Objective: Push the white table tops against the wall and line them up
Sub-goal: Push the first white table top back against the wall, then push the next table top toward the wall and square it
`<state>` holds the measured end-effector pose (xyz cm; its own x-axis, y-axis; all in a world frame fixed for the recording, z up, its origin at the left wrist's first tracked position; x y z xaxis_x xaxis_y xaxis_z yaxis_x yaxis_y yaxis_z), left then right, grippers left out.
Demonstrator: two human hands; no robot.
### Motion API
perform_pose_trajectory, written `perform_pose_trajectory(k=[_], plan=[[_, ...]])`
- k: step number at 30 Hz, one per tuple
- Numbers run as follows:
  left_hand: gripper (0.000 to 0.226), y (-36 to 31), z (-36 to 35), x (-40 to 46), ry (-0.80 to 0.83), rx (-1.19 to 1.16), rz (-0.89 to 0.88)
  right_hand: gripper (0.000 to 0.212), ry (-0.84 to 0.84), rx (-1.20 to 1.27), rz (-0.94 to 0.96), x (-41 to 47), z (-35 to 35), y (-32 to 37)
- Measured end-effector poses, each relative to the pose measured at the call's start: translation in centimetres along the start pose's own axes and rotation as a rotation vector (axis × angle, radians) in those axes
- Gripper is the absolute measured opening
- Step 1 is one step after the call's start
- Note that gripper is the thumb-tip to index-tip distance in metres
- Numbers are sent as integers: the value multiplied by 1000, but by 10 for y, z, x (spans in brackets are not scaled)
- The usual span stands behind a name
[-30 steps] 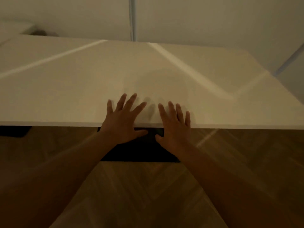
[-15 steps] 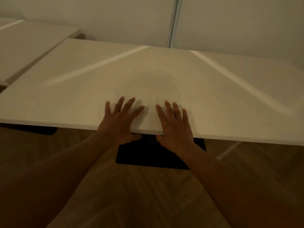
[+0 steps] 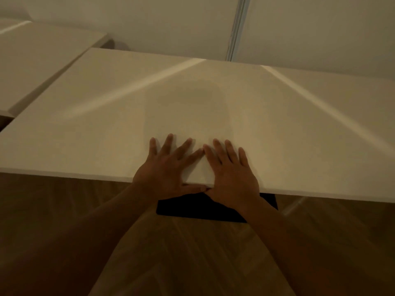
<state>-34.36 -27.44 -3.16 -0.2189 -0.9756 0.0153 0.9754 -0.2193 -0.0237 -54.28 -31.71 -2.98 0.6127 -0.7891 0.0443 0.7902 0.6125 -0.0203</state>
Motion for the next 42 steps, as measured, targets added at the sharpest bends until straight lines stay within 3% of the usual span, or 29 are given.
perform_pose_trajectory(k=[26, 33, 35, 36, 38, 40, 42], plan=[[97, 48, 3, 23, -33, 3, -46, 104, -69, 34, -56, 42, -6, 13], [96, 45, 12, 23, -8, -95, -25, 105, 32, 83, -70, 41, 7, 13], [93, 45, 19, 22, -11, -187, 0, 100, 120, 231, -120, 44, 15, 13], [91, 46, 24, 20, -58, -268, 32, 92, 136, 357, -166, 47, 21, 16], [75, 57, 38, 15, -257, -444, 150, 73, -12, 575, -235, 55, 35, 29], [56, 78, 54, 6, -408, -483, 249, 64, -170, 611, -249, 71, 51, 53], [51, 108, 67, -9, -440, -442, 294, 64, -152, 596, -222, 91, 67, 87]])
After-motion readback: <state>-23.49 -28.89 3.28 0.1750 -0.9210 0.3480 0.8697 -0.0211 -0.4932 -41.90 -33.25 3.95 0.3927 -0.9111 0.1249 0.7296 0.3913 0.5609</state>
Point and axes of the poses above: each hand's wrist, its own x-axis towards the middle knuckle, its own z-axis out of the back of the hand, y = z × x, the point moved 1 cm from there along x, towards the middle knuckle, and after that the axes turned 2 degrees about -y, right-handed, at the moved point
